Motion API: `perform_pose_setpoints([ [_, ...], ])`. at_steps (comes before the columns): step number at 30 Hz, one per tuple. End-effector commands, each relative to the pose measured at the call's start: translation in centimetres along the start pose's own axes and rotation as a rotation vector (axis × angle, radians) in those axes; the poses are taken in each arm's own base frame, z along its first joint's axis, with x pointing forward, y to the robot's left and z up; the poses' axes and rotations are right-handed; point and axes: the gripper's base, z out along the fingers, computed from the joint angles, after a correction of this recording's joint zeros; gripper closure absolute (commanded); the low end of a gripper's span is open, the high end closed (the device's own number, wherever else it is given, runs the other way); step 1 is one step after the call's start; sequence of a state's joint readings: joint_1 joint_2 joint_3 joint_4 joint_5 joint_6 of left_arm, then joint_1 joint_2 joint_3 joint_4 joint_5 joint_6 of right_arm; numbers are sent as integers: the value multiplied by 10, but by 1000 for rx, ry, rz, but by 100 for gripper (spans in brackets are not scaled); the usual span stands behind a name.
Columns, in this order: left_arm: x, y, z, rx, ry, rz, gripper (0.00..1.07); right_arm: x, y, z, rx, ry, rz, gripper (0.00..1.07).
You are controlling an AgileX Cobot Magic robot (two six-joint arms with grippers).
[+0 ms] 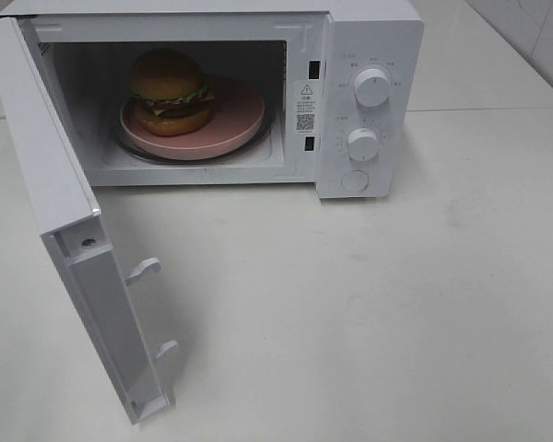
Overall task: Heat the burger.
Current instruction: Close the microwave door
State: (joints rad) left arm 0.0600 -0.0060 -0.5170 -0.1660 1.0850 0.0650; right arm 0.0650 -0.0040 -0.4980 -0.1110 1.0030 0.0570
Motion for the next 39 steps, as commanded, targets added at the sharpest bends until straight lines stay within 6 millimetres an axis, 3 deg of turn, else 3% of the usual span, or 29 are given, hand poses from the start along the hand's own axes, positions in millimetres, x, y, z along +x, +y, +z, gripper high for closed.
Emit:
perform_pose_setpoints([
  [1,0,0,-2,4,-31,4,6,2,0,-3,7,-31,5,31],
  [27,0,0,-2,4,-34,4,6,2,0,-3,7,-31,5,31],
  [30,-9,-1,-6,2,-53,5,8,2,0,-3,7,-31,5,31],
  [34,-20,1,-1,-8,-46,4,19,2,0,-3,7,-31,5,31],
  [35,-27,2,5,-13,-43,0,27,2,0,-3,7,-31,5,31],
  [38,-30,2,8,-15,-44,-3,33,2,0,-3,7,-31,5,31],
  [39,-36,4,14,-18,-45,-8,44,2,0,-3,7,-31,5,31],
])
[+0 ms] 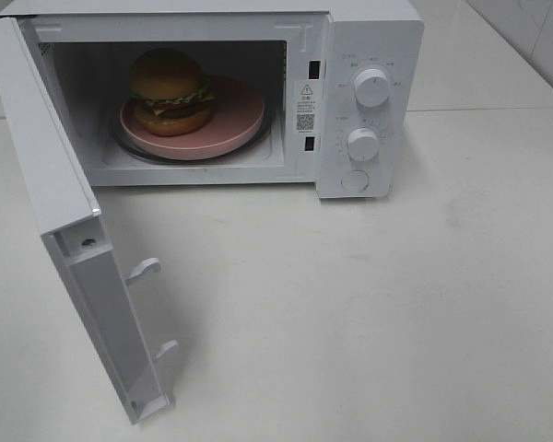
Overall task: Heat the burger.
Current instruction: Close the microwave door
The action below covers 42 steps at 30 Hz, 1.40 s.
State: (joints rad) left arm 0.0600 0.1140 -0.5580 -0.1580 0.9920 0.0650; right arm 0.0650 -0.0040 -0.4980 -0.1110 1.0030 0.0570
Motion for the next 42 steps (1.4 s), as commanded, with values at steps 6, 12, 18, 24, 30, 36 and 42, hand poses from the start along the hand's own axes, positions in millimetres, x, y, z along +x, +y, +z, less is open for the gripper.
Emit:
perform_pose_setpoints([
  [6,-26,5,29,-13,-4,-23,77,2,0,-3,7,-31,5,31],
  [12,-34,9,60,-26,20,-44,107,2,0,-3,7,-31,5,31],
  [18,-30,13,82,-32,-10,-62,107,2,0,-3,7,-31,5,31],
  [24,-16,20,107,-71,-100,-2,107,2,0,-3,7,-31,6,31],
  [30,-8,28,123,-121,-207,-10,107,2,0,-3,7,-31,6,31],
  [36,-3,35,137,-171,-306,-4,107,2,0,-3,7,-31,6,31],
  [42,-4,36,159,-157,-324,5,107,2,0,-3,7,-31,6,31],
])
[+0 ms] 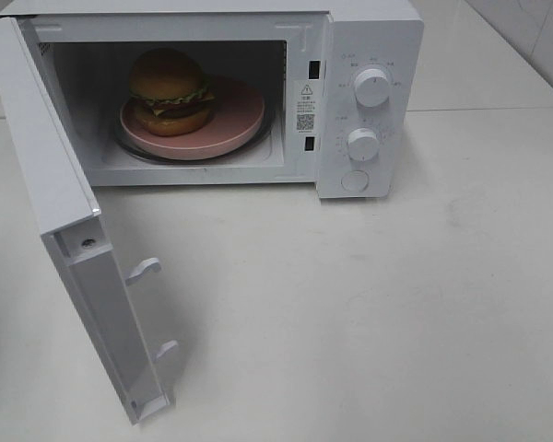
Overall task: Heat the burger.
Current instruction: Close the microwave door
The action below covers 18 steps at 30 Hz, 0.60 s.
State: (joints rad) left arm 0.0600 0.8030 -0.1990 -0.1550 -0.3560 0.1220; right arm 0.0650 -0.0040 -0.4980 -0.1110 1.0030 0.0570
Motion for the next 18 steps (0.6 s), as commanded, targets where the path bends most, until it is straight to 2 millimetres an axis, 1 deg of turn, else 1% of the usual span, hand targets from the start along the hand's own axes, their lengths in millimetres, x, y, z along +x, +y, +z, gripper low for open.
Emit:
perform_pose_setpoints([
  [1,1,-2,7,19,-29,-11,107,2,0,-3,7,-31,6,31],
  [2,2,-4,10,36,-28,1,107,2,0,-3,7,-31,6,31],
  [3,6,-8,18,74,-18,5,107,2,0,-3,7,-31,6,31],
  [4,6,-8,18,74,-18,5,107,2,0,-3,7,-31,6,31],
  [6,10,-13,27,123,-1,-26,107,2,0,-3,7,-31,6,31],
  [7,10,-13,27,123,-1,-26,107,2,0,-3,7,-31,6,31],
  [8,13,-17,32,169,-2,-32,107,2,0,-3,7,-31,6,31],
  [12,15,-23,38,232,-20,-43,107,2,0,-3,7,-31,6,31],
  [14,18,-27,47,270,-7,-68,107,2,0,-3,7,-31,6,31],
  [15,18,-27,47,270,-7,-68,107,2,0,-3,7,-31,6,31],
  [16,18,-32,53,299,-2,-72,107,2,0,-3,7,-31,6,31],
  [17,19,-37,56,323,2,-64,107,2,0,-3,7,-31,6,31],
  [18,19,-37,56,323,2,-64,107,2,0,-3,7,-31,6,31],
])
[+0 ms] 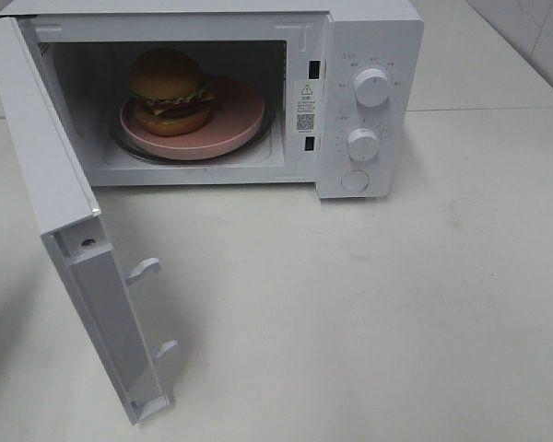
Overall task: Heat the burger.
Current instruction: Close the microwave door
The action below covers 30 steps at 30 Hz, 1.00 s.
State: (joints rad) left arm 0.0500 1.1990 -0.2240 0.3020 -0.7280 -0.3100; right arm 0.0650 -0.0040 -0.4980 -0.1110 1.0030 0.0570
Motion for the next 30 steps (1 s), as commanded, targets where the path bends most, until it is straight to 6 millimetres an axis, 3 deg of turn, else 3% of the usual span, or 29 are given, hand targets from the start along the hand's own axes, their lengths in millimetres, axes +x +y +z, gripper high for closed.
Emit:
perform_pose_setpoints([
  [1,-2,-16,17,106,-7,29,107,2,0,-3,7,-31,6,31],
  [13,20,-56,51,243,24,25,107,2,0,-3,7,-31,6,31],
  [25,23,-88,76,277,28,69,107,2,0,-3,7,-31,6,31],
  [30,28,-115,96,274,40,90,107,2,0,-3,7,-31,6,31],
])
